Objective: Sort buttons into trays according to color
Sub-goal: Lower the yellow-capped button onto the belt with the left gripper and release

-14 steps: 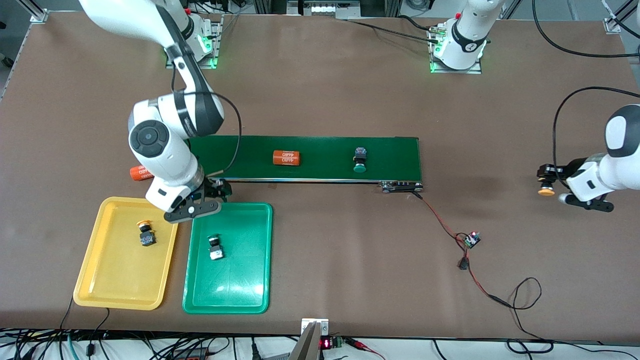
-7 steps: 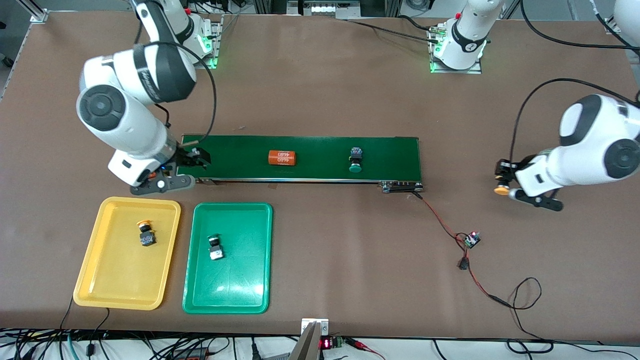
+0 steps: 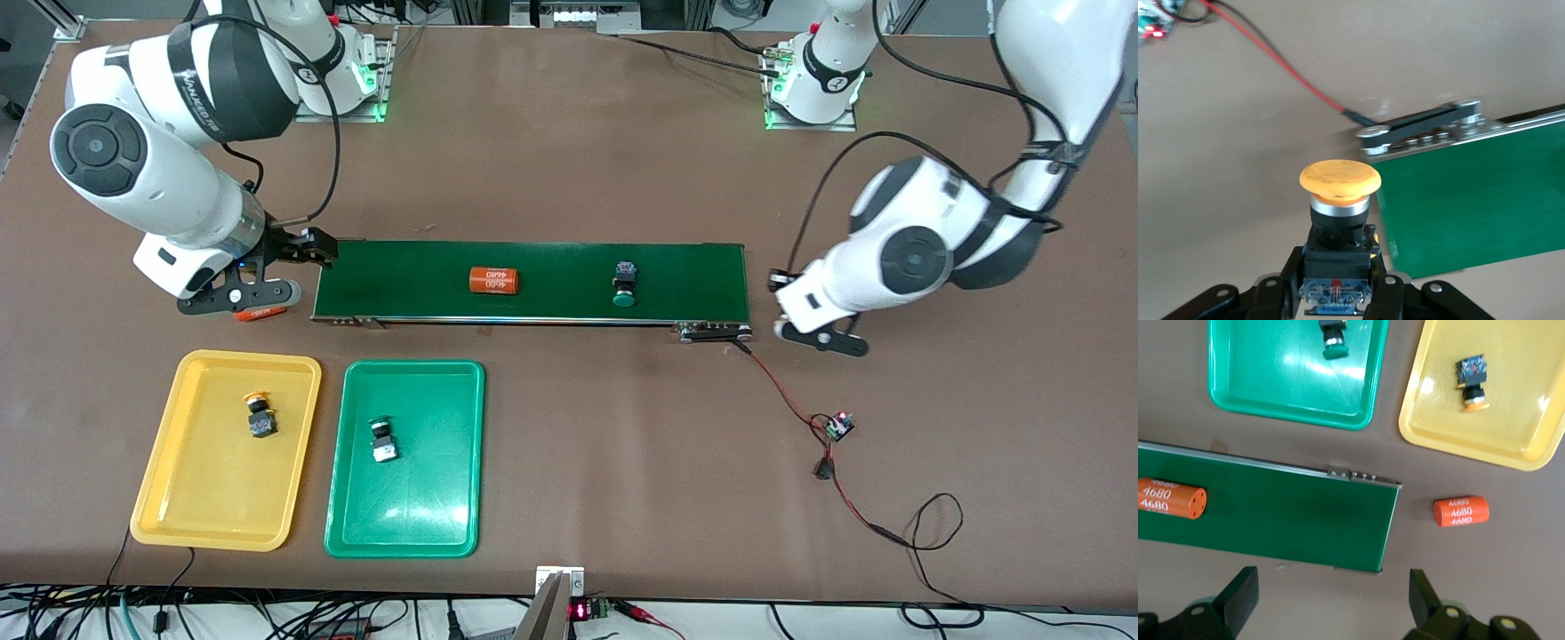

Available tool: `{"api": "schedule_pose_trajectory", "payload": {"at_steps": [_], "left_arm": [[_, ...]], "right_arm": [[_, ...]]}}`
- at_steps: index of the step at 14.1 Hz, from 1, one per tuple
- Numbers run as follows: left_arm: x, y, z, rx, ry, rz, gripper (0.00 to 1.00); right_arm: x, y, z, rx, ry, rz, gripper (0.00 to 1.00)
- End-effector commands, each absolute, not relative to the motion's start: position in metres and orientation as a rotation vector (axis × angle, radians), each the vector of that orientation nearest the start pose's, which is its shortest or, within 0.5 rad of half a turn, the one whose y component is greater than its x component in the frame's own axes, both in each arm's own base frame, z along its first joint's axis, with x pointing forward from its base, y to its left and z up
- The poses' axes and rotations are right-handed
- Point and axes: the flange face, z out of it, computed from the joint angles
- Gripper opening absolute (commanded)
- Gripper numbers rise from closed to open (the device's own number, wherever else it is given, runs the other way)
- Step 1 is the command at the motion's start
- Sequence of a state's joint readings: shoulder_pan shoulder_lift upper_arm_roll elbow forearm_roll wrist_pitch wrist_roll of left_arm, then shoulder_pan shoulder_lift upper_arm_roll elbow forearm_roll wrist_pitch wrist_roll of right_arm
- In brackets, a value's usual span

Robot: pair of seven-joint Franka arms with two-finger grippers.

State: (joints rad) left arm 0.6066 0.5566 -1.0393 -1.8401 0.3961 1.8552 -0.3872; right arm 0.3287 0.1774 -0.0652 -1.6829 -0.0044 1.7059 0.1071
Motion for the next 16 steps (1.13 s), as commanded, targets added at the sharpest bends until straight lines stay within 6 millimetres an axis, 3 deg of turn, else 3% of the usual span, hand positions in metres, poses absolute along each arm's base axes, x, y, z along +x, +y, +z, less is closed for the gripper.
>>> {"api": "schedule_pose_trajectory", "payload": {"at_steps": [1, 6, 8, 16], "left_arm": [[0.574, -0.206, 0.328, -3.155, 0.250, 0.361, 0.00], [0.564, -0.232, 0.302, -3.216, 0.127, 0.358, 0.00], [0.554, -0.235, 0.287, -3.232, 0.123, 0.350, 0.00], [0.525, -0.236, 0.266, -3.173, 0.147, 0.410, 0.00]], "right_arm": [[0.560, 0.149, 0.486, -3.162, -0.236, 0.263, 1.00], [0.552, 0.143, 0.491, -3.165, -0.225, 0.292, 1.00], [0.551, 0.144, 0.490, -3.165, -0.227, 0.294, 1.00], [0.550, 0.162, 0.484, -3.153, -0.242, 0.297, 1.00]]}}
